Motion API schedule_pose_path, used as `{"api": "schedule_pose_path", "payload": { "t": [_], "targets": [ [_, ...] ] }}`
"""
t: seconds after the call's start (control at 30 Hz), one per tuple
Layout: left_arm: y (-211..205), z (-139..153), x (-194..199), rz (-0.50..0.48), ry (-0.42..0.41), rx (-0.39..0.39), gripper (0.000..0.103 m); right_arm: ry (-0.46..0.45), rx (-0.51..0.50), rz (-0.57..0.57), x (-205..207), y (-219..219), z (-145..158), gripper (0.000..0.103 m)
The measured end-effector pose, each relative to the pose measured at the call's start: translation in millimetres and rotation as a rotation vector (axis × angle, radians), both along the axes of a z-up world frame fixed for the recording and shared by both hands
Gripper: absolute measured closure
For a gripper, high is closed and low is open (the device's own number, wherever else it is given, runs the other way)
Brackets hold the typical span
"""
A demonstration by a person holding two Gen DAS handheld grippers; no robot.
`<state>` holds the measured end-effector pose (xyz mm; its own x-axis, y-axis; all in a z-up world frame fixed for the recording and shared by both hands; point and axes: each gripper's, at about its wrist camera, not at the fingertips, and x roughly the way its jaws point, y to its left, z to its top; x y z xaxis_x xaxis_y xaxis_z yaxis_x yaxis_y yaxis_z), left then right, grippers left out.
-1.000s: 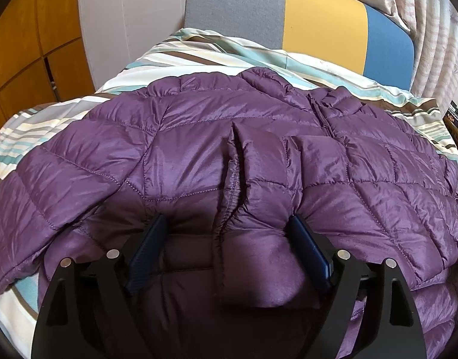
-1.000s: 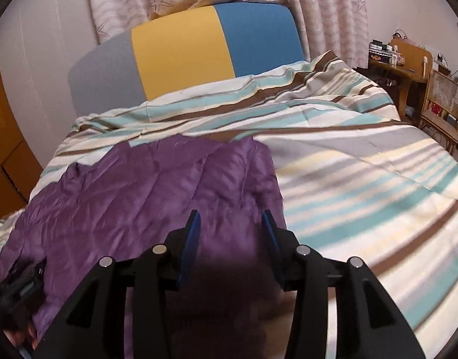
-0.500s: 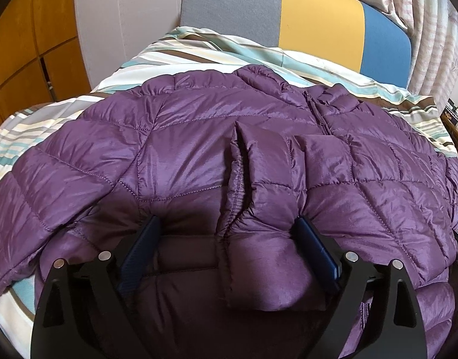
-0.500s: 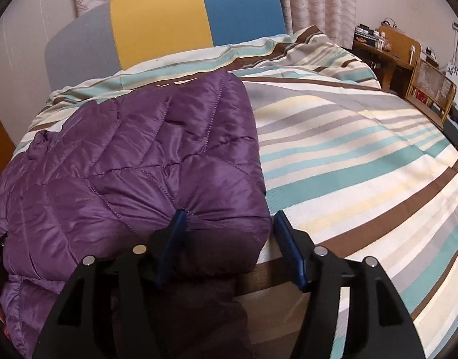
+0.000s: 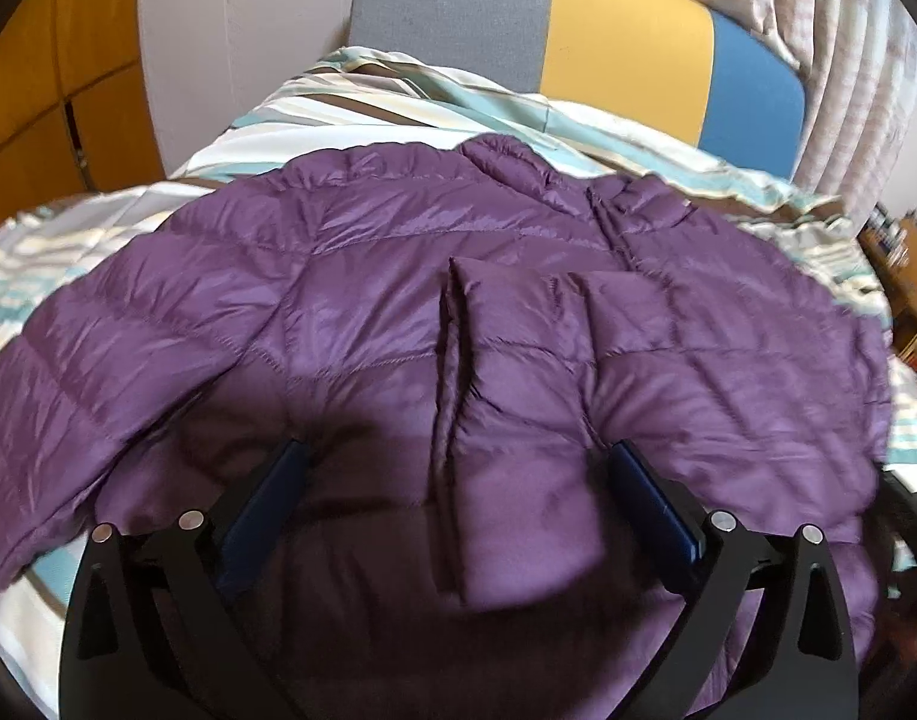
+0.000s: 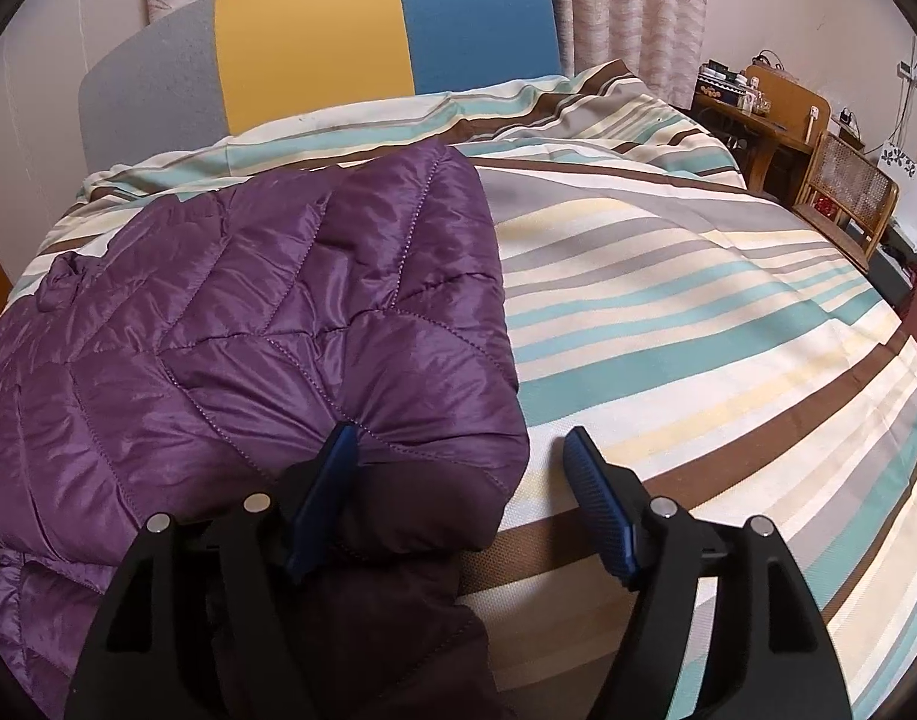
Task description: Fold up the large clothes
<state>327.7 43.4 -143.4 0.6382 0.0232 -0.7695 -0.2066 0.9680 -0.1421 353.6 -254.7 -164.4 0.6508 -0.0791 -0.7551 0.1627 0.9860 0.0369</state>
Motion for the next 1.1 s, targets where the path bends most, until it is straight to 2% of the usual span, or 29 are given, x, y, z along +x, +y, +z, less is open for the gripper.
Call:
{"api": "schedule_pose_path", "payload": {
  "t": [0.03, 0.1, 0.2, 0.33, 0.6, 0.87, 1.0, 1.1],
  "targets": [
    [8, 6, -10, 0.006, -0.02, -0.037, 0.003, 0.0, 0.0, 0.0, 0, 0, 0, 0.031],
    [20, 16, -24, 0.036, -0.053, -0.058, 0.003, 0.001, 0.0, -0.002, 0, 0, 0, 0.031],
    [50, 30, -56, 0.111, -0.112, -0.054, 0.003, 0.0, -0.007, -0.003, 0, 0, 0, 0.03],
    [89, 36, -95, 0.202, -0.127, -0.046, 0.003, 0.0, -0.015, -0.005, 0, 1, 1, 0.029],
    [170, 29, -173, 0.435, -0.104, -0.121, 0.003, -0.002, -0.016, -0.007, -2, 2, 1, 0.028],
    [210, 16, -258, 0.671, -0.153, -0.203, 0.003, -0.001, -0.02, -0.009, -2, 0, 0, 0.027],
    [231, 2, -299, 0.789, -0.204, -0.31, 0.004, -0.002, -0.02, -0.008, -2, 0, 0, 0.026],
    [247, -6, -315, 0.848, -0.27, -0.417, 0.01, -0.002, -0.022, -0.009, -2, 0, 0, 0.026]
  ]
}}
